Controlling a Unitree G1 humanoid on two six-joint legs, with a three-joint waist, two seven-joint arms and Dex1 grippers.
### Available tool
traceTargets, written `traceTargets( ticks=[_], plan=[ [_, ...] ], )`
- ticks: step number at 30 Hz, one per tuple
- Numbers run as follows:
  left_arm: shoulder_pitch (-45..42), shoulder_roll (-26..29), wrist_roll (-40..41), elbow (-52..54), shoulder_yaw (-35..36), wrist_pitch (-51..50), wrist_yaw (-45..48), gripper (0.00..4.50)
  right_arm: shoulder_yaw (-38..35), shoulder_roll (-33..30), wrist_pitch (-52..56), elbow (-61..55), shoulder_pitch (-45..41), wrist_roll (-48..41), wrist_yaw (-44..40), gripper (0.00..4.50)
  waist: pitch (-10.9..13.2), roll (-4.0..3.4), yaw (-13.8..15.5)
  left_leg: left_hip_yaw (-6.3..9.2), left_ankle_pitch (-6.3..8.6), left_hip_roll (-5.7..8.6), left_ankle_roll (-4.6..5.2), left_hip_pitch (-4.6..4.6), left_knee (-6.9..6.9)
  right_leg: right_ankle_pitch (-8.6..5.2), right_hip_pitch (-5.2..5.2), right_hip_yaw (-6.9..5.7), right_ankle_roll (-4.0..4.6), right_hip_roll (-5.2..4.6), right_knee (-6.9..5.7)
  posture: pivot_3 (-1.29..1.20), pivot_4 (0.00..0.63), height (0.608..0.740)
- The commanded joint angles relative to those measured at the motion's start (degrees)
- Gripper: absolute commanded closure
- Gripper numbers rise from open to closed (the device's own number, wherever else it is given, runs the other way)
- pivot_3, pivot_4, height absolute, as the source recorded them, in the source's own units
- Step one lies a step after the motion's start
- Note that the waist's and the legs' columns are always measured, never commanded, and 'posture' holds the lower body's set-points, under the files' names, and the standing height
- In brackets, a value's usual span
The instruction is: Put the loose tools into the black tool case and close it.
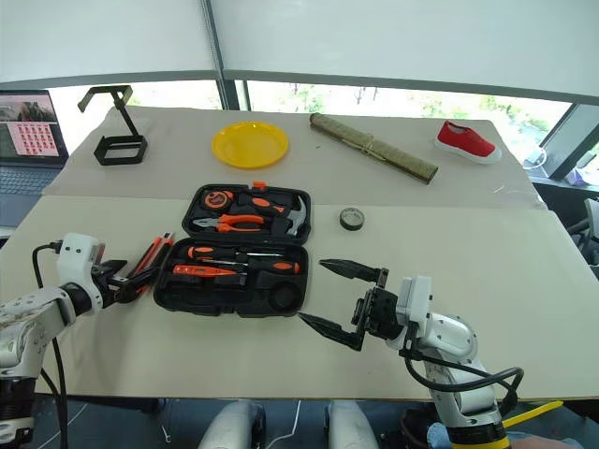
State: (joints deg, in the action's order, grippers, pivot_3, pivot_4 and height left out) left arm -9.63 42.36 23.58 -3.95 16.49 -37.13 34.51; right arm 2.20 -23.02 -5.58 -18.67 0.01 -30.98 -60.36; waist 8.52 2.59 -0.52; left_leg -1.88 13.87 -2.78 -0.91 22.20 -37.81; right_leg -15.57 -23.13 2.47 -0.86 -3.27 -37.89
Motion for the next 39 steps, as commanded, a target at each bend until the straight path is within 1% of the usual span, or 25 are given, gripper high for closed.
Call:
traceTargets(
  ticks=[1,2,3,5,6,9,11,13,15,18,19,21,26,34,39],
  plan=[
    [-0.74,-1.10,-0.22,-2.23,-1.72,-0.04,1.86,2.13,-0.36,-0.32,-0.51,-1.61,-0.79,-0.25,0.58,0.00,0.00,0.00,0.11,-0.01,0.00,0.01,0.00,0.00,0.00,0.00,0.00,0.00,0.00,-0.02,0.00,0.00,0.150,0.740],
    [-0.78,-0.92,-0.30,-2.54,-1.92,-0.32,2.35,2.49,-0.37,-0.39,-0.51,-1.58,-0.88,-0.29,0.57,0.00,0.00,-0.01,0.14,-0.01,0.00,0.02,0.00,0.00,-0.01,0.00,0.00,0.00,-0.01,-0.02,0.00,0.00,0.150,0.740],
    [-0.70,-0.70,-0.55,-2.93,-1.95,-0.17,2.71,2.72,-0.37,-0.46,-0.47,-1.56,-1.00,-0.31,0.60,0.00,-0.01,-0.02,0.15,-0.01,0.00,0.02,0.00,0.00,-0.01,0.00,0.01,0.00,-0.01,-0.03,0.00,0.00,0.150,0.740],
    [-0.74,-0.47,-0.86,-3.97,-0.83,1.39,3.03,2.74,-0.54,-0.76,-0.42,-1.62,-1.06,-0.47,0.47,0.00,-0.01,-0.06,0.15,-0.01,0.00,0.02,0.00,-0.01,-0.01,0.00,0.01,0.00,-0.01,-0.02,0.00,0.00,0.150,0.740],
    [-1.04,-0.25,-1.18,-5.05,0.26,4.46,3.79,2.74,-0.64,-0.91,-0.37,-1.65,-1.09,-0.52,0.47,0.00,-0.01,-0.06,0.14,-0.02,0.00,0.02,0.00,-0.01,-0.01,0.00,0.01,0.01,-0.01,-0.03,0.00,0.00,0.150,0.740],
    [-2.47,0.07,1.55,-6.56,4.32,17.94,13.20,2.74,-1.08,-1.71,-0.01,-1.80,-0.91,-0.91,0.43,0.00,0.02,-0.01,0.03,-0.03,0.00,0.01,0.00,0.04,-0.01,0.00,-0.03,-0.01,-0.01,0.00,0.00,0.00,0.150,0.740],
    [-4.17,1.49,4.53,-6.35,4.69,21.84,21.98,2.74,-1.13,-2.57,0.50,-2.02,-0.50,-1.41,-0.08,0.00,0.05,0.06,0.06,-0.02,0.00,-0.02,0.00,0.12,-0.02,0.00,-0.08,-0.05,0.00,0.02,0.02,0.00,0.150,0.740],
    [-5.22,3.97,5.28,-4.94,1.82,24.81,31.61,2.74,-1.26,-3.35,0.86,-2.12,-0.30,-1.90,-0.57,0.00,0.06,0.07,0.30,-0.02,0.00,-0.01,0.00,0.17,-0.03,0.00,-0.08,-0.09,0.00,0.00,0.06,0.00,0.150,0.740],
    [-5.39,6.81,2.98,-2.80,-3.40,29.54,40.62,2.74,-1.43,-4.05,1.12,-2.00,-0.57,-2.35,-1.05,0.00,0.07,0.04,0.24,-0.04,0.00,0.00,0.00,0.17,-0.04,0.00,-0.06,-0.09,0.00,0.00,0.13,0.00,0.150,0.740],
    [-5.89,9.64,-0.30,0.81,-10.40,33.76,48.08,2.74,-1.68,-4.75,1.56,-1.94,-1.05,-2.87,-1.56,0.00,0.09,-0.15,0.17,-0.13,0.00,0.00,0.00,0.14,-0.03,0.00,-0.01,-0.03,-0.01,0.00,0.21,0.00,0.150,0.740],
    [-6.28,10.17,-1.49,1.60,-12.66,33.40,49.00,2.74,-1.75,-4.97,1.73,-2.00,-1.12,-3.00,-1.62,0.00,0.11,-0.17,0.13,-0.15,0.00,0.00,0.00,0.13,-0.03,-0.01,-0.01,-0.02,-0.01,0.00,0.20,0.00,0.150,0.740],
    [-7.21,9.99,-4.26,1.63,-15.89,35.89,49.84,2.74,-1.88,-5.60,2.12,-2.18,-1.15,-3.34,-1.85,0.00,0.11,-0.16,0.07,-0.15,0.00,-0.02,0.00,0.15,-0.03,-0.01,-0.02,-0.01,-0.02,0.05,0.19,0.00,0.150,0.740],
    [-9.42,9.11,-11.91,-3.61,-21.82,41.21,48.65,2.74,-2.44,-7.35,3.78,-3.80,-0.31,-4.21,-2.03,0.00,0.12,-0.15,-0.22,-0.12,0.00,-0.05,0.01,0.17,-0.03,-0.01,-0.06,0.00,-0.02,0.12,0.18,0.00,0.150,0.740],
    [-14.06,7.31,-16.05,-9.97,-24.57,47.13,47.12,2.74,-1.73,-9.02,5.86,-5.64,0.53,-4.46,-2.34,0.00,0.10,-0.18,-0.12,-0.11,-0.01,-0.04,0.02,0.10,-0.05,-0.01,0.02,0.01,-0.04,0.11,0.14,0.00,0.150,0.740],
    [-15.62,8.68,-17.30,-12.24,-25.72,48.77,49.23,2.74,-1.44,-10.58,8.22,-5.83,-0.50,-4.25,-2.54,0.00,0.10,-0.18,-0.22,-0.12,0.00,-0.04,0.03,0.13,-0.05,-0.02,-0.01,0.01,-0.05,0.11,0.17,0.00,0.150,0.740]
  ],
)
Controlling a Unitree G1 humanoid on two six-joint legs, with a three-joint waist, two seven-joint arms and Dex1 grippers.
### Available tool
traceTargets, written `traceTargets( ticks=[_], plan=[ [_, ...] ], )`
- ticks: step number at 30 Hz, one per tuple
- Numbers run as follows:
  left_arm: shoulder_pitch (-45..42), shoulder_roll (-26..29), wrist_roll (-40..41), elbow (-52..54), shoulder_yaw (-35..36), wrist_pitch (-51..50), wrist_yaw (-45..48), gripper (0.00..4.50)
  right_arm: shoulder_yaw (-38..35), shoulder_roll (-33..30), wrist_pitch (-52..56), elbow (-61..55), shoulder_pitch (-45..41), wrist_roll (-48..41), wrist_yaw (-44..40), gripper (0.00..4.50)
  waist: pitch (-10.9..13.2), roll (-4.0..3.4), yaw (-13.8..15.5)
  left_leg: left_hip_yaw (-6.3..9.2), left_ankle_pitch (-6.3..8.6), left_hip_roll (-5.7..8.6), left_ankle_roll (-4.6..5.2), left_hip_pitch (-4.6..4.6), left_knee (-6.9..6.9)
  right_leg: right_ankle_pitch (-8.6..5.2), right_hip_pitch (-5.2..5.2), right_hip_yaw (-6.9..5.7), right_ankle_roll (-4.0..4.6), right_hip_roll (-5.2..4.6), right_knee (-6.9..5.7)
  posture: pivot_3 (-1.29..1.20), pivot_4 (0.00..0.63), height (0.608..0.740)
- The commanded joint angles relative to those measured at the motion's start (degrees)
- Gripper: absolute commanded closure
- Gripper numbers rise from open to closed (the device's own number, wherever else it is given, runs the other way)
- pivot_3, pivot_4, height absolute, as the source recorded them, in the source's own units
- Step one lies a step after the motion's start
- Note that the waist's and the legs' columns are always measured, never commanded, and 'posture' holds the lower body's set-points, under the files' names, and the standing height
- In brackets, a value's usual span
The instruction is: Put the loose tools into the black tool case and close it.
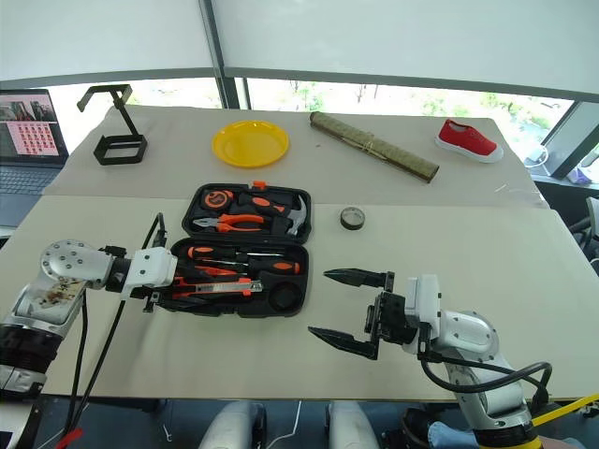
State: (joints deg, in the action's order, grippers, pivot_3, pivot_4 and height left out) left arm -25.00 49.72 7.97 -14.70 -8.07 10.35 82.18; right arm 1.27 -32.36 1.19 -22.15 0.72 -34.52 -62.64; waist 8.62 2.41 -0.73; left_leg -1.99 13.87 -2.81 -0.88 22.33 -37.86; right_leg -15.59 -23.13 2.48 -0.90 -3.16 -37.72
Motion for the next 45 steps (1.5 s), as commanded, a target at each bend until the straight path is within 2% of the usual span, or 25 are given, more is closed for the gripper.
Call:
traceTargets(
  ticks=[1,9,16,22,24,27,30,35,37,38,45],
  plan=[
    [-0.26,1.39,-1.21,-1.63,-1.17,1.51,2.31,2.74,-0.48,-1.43,2.01,-2.23,-1.76,-0.72,-0.10,0.00,0.00,0.00,-0.06,0.00,0.00,0.00,0.00,0.00,0.00,0.00,0.00,0.00,0.00,0.00,0.00,0.00,0.150,0.740],
    [0.47,2.04,-0.09,-2.04,-2.39,2.57,7.37,2.74,-0.09,-1.59,4.21,-2.63,-3.55,-0.56,0.35,0.00,0.00,0.00,-0.32,-0.01,0.05,-0.02,0.08,0.01,0.00,-0.01,-0.02,0.03,-0.01,0.03,0.04,0.00,0.150,0.740],
    [-2.47,-0.41,-0.89,-5.84,-4.23,4.84,8.60,2.74,0.09,-2.22,3.80,-0.95,-5.08,1.02,-1.13,0.00,-0.01,-0.01,-0.37,-0.04,0.06,-0.02,0.10,0.00,0.00,-0.02,-0.02,0.06,-0.03,0.03,0.05,0.00,0.150,0.740],
    [-3.59,-0.36,2.99,-5.38,-6.05,0.81,10.32,2.74,0.67,-1.83,3.65,1.27,-7.42,2.03,-2.07,0.00,-0.01,-0.01,-0.06,-0.04,0.06,0.01,0.10,0.02,0.00,-0.03,0.00,0.06,-0.05,0.00,0.07,0.00,0.150,0.740],
    [-4.03,-0.73,3.65,-5.67,-4.78,1.56,10.32,1.73,0.76,-1.63,3.47,1.98,-8.03,2.25,-2.32,0.00,0.00,-0.01,-0.01,-0.03,0.06,0.01,0.10,0.02,0.00,-0.03,0.00,0.05,-0.05,0.00,0.06,0.00,0.150,0.740],
    [-4.49,0.50,7.27,-4.69,-3.74,1.08,10.32,0.96,0.73,-1.23,3.18,2.77,-8.60,2.39,-2.63,0.00,0.00,0.00,-0.15,-0.03,0.06,0.01,0.10,0.03,0.00,-0.03,-0.01,0.05,-0.05,0.00,0.07,0.00,0.150,0.740],
    [-5.51,0.52,11.01,-3.30,-1.35,0.41,10.32,0.96,0.60,-0.65,2.81,3.75,-9.13,2.58,-2.92,0.00,0.00,0.00,-0.15,-0.01,0.06,-0.01,0.10,0.08,0.00,-0.03,-0.06,0.05,-0.05,0.02,0.05,0.00,0.150,0.740],
    [-5.54,1.66,16.10,1.18,2.66,-7.81,9.88,0.96,0.13,0.32,2.52,4.98,-9.54,2.62,-3.15,0.00,0.01,0.01,-0.03,0.02,0.06,0.00,0.10,0.13,-0.02,-0.03,-0.08,0.01,-0.05,0.01,0.04,0.00,0.150,0.740],
    [-5.59,0.46,16.24,0.11,4.58,-7.96,7.84,1.49,-0.03,0.75,2.36,5.19,-9.47,2.63,-2.97,0.00,0.01,0.01,-0.03,0.02,0.06,0.00,0.10,0.13,-0.02,-0.03,-0.08,0.01,-0.05,0.00,0.04,0.00,0.150,0.740],
    [-5.11,0.35,16.12,-0.42,4.89,-8.23,7.83,1.60,-0.08,0.97,2.22,5.29,-9.40,2.69,-2.85,0.00,0.01,0.01,-0.01,0.03,0.06,0.00,0.10,0.12,-0.02,-0.03,-0.07,0.01,-0.05,0.00,0.04,0.00,0.150,0.740],
    [-0.10,-3.53,12.18,-2.05,4.64,-1.70,5.77,4.33,-0.25,2.32,1.17,5.47,-8.64,3.42,-1.74,0.00,0.01,0.01,0.01,0.03,0.06,0.00,0.10,0.11,-0.02,-0.03,-0.07,0.01,-0.04,0.01,0.02,0.00,0.150,0.740]
  ],
)
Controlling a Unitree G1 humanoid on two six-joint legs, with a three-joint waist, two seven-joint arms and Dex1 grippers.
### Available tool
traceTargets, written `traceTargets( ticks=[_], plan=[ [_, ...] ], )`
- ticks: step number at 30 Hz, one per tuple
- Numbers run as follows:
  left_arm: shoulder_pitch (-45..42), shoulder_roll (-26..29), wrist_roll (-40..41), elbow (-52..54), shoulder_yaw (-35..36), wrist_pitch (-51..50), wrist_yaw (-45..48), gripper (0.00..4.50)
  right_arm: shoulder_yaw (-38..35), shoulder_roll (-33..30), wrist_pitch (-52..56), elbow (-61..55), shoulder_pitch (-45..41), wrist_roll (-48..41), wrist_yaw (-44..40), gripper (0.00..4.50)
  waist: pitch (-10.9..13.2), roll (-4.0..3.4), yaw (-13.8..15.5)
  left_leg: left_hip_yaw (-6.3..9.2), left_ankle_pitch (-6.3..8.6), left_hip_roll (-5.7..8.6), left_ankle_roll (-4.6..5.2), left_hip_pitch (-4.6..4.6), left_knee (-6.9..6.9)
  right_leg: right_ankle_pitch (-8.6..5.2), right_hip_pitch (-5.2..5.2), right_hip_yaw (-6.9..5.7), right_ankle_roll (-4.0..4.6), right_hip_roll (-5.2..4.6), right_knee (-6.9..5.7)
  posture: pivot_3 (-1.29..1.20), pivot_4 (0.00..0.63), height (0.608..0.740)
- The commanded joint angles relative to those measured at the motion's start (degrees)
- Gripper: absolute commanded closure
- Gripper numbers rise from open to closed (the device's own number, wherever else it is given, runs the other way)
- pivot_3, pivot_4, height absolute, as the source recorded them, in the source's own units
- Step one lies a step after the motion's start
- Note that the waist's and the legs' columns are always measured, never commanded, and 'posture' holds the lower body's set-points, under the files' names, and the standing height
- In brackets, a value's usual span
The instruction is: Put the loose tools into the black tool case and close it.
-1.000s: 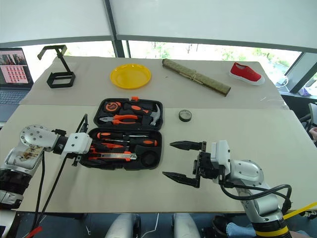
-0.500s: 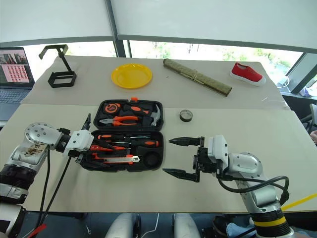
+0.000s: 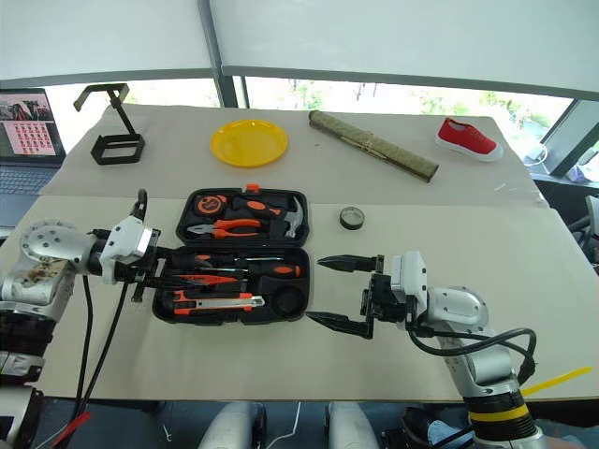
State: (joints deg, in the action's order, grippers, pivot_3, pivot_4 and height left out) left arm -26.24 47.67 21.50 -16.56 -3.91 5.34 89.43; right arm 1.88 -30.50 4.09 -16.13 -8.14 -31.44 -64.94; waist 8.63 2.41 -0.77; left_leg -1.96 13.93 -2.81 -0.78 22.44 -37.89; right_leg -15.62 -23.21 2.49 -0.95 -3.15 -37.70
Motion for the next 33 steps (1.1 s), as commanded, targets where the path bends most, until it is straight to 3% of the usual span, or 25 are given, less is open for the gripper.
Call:
traceTargets(
  ticks=[1,5,17,25,29,33],
  plan=[
    [1.48,-2.18,-2.02,-0.65,0.40,4.24,-1.95,4.43,-0.84,0.55,-1.84,-0.52,0.30,0.45,0.64,0.00,0.00,0.00,0.08,0.01,0.00,0.00,0.00,0.02,0.00,0.00,-0.01,-0.02,0.00,0.00,0.01,0.00,0.150,0.740],
    [3.36,-4.71,-4.83,-1.58,-0.22,7.23,-4.38,4.43,-1.00,1.11,-2.35,-0.18,0.38,0.97,1.17,0.00,0.00,0.01,0.17,0.01,0.00,0.02,0.00,0.02,-0.02,0.00,0.00,-0.02,0.00,-0.02,0.01,0.00,0.150,0.740],
    [6.97,-4.99,-10.81,-5.08,-4.87,8.58,-6.27,4.43,-0.76,1.94,-3.97,1.44,0.37,1.87,1.45,0.00,-0.10,-0.15,0.11,-0.01,0.00,0.02,0.00,-0.18,-0.02,0.00,0.16,0.01,0.00,-0.02,-0.06,0.00,0.150,0.740],
    [10.55,-6.17,-15.55,-4.60,-9.23,2.94,-12.01,4.43,-1.13,2.29,-5.36,2.85,-0.23,2.93,1.96,0.00,-0.89,-1.25,0.24,-0.04,0.08,0.07,0.11,-0.81,-0.01,-0.08,0.90,0.02,-0.12,-0.06,0.15,0.00,0.150,0.740],
    [10.16,-8.57,-9.57,-3.64,-5.01,6.97,-12.35,4.43,-1.90,1.94,-5.95,2.79,0.37,2.83,2.02,0.00,-0.99,-1.38,0.46,-0.08,0.08,0.09,0.11,-1.14,0.02,-0.18,1.16,0.06,-0.28,-0.07,0.12,0.00,0.150,0.740],
    [9.12,-9.14,1.62,0.70,3.26,-0.37,-12.37,4.43,-5.98,0.68,-5.76,2.70,2.24,1.29,3.25,0.00,-0.87,-1.18,0.53,-0.08,0.08,0.09,0.11,-0.95,0.02,-0.10,0.98,0.08,-0.14,-0.07,0.09,0.00,0.150,0.740]
  ],
)
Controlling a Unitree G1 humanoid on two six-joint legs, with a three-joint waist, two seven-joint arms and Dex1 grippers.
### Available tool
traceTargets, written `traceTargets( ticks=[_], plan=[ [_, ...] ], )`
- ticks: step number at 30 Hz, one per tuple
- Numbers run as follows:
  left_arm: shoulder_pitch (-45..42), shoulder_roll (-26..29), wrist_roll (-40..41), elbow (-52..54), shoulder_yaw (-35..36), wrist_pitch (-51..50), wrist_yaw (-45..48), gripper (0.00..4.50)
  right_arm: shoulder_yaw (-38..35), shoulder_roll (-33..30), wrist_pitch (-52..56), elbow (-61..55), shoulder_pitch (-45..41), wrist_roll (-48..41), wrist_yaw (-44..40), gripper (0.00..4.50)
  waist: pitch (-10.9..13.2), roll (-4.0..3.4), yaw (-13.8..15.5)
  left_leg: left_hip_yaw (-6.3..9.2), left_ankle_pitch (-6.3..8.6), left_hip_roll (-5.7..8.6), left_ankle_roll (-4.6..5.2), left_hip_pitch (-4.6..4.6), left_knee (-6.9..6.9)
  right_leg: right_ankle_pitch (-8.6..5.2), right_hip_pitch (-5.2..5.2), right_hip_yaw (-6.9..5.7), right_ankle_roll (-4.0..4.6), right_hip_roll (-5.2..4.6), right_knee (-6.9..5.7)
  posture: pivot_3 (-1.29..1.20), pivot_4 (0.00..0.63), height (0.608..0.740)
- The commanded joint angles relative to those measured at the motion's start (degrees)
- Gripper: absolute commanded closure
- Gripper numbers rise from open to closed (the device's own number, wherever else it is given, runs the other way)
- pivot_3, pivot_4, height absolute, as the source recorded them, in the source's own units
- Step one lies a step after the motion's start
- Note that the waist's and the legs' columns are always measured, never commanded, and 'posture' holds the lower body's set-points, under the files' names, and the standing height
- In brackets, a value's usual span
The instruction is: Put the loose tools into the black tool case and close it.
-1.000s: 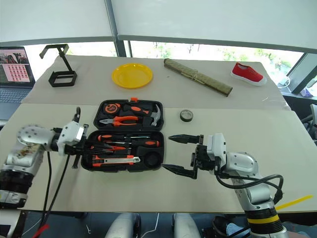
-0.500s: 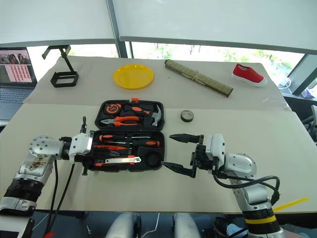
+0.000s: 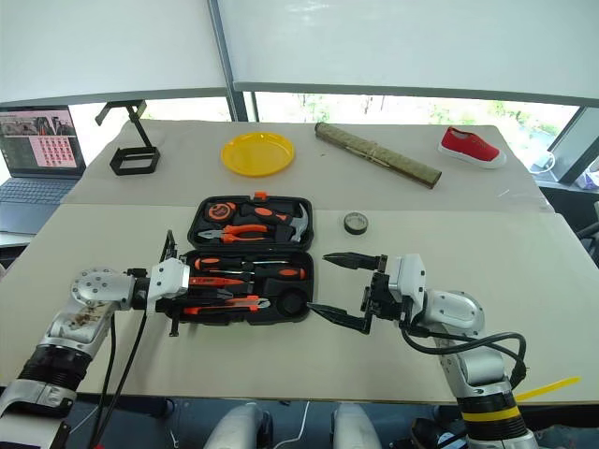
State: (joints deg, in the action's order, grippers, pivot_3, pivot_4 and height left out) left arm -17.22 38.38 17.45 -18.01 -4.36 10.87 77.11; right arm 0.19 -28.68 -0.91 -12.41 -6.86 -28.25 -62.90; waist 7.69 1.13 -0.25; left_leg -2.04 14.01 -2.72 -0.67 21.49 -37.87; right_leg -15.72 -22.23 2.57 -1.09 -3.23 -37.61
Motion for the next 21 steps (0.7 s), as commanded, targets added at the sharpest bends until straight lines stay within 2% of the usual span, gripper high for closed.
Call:
traceTargets(
  ticks=[1,3,7,10,13,14,17,19,21],
  plan=[
    [-0.16,0.91,8.17,3.82,5.53,-9.16,-0.33,4.19,-5.88,-1.51,-0.54,-0.84,1.79,-2.19,1.90,0.00,0.08,0.14,0.01,0.03,0.00,0.00,0.00,0.18,0.00,0.01,-0.15,-0.01,0.01,0.02,0.00,0.00,0.150,0.740],
    [-0.58,3.21,13.02,7.90,9.88,-17.17,-3.11,3.77,-9.62,-2.26,-0.57,-0.15,4.34,-2.28,3.61,0.00,0.20,0.34,0.00,0.04,0.00,0.00,0.00,0.34,-0.01,0.02,-0.28,-0.02,0.01,0.01,0.00,0.00,0.150,0.740],
    [1.48,6.33,22.56,17.15,18.19,-29.50,-8.05,2.38,-15.69,-2.31,-3.51,2.37,9.23,0.00,7.70,0.00,0.36,0.62,-0.31,0.19,-0.02,-0.03,-0.02,0.85,-0.02,0.03,-0.76,-0.05,0.03,0.02,-0.03,0.00,0.150,0.740],
    [5.57,6.30,26.22,20.69,23.51,-30.31,-7.23,1.41,-18.61,-1.75,-4.88,4.77,11.77,0.73,9.86,0.00,0.38,0.55,-0.69,0.16,-0.01,0.01,-0.01,0.85,-0.01,0.02,-0.78,0.01,0.02,-0.07,-0.02,0.00,0.150,0.740],
    [10.64,7.79,25.68,21.32,26.13,-30.08,-5.44,0.32,-19.91,-1.87,-5.98,7.51,14.47,2.69,11.50,0.00,0.39,0.55,-1.11,0.09,-0.01,-0.04,-0.01,0.79,0.02,0.02,-0.80,0.09,0.03,0.00,-0.03,0.00,0.150,0.740],
    [11.57,8.13,25.28,21.08,26.16,-29.83,-4.76,0.07,-19.18,-3.56,0.56,5.82,14.45,2.71,13.99,0.00,0.40,0.55,-1.03,0.08,-0.01,-0.06,-0.01,0.78,0.06,0.01,-0.81,0.09,0.05,0.01,-0.03,0.00,0.150,0.740],
    [12.82,8.23,25.01,19.89,26.64,-29.03,-3.75,0.02,-16.15,-7.19,14.32,1.44,9.18,4.12,20.18,0.00,0.45,0.52,-0.99,0.02,-0.07,-0.03,-0.10,0.77,0.03,0.02,-0.84,0.13,0.08,0.00,-0.09,0.00,0.150,0.740],
    [12.70,7.70,24.91,18.88,26.95,-28.35,-3.45,0.02,-12.42,-8.67,19.90,0.46,0.08,2.68,19.67,0.00,0.47,0.56,-1.32,-0.04,-0.13,-0.03,-0.13,0.74,0.02,0.03,-0.86,0.21,0.09,0.03,-0.08,0.00,0.150,0.740],
    [12.20,6.83,25.25,18.31,27.36,-27.77,-3.14,0.02,-6.78,-11.17,26.97,1.79,-9.26,5.31,18.77,0.00,0.61,0.50,-2.14,-0.04,-0.13,-0.07,-0.13,0.64,0.02,0.06,-0.85,0.32,0.13,0.13,-0.11,0.00,0.150,0.740]
  ],
)
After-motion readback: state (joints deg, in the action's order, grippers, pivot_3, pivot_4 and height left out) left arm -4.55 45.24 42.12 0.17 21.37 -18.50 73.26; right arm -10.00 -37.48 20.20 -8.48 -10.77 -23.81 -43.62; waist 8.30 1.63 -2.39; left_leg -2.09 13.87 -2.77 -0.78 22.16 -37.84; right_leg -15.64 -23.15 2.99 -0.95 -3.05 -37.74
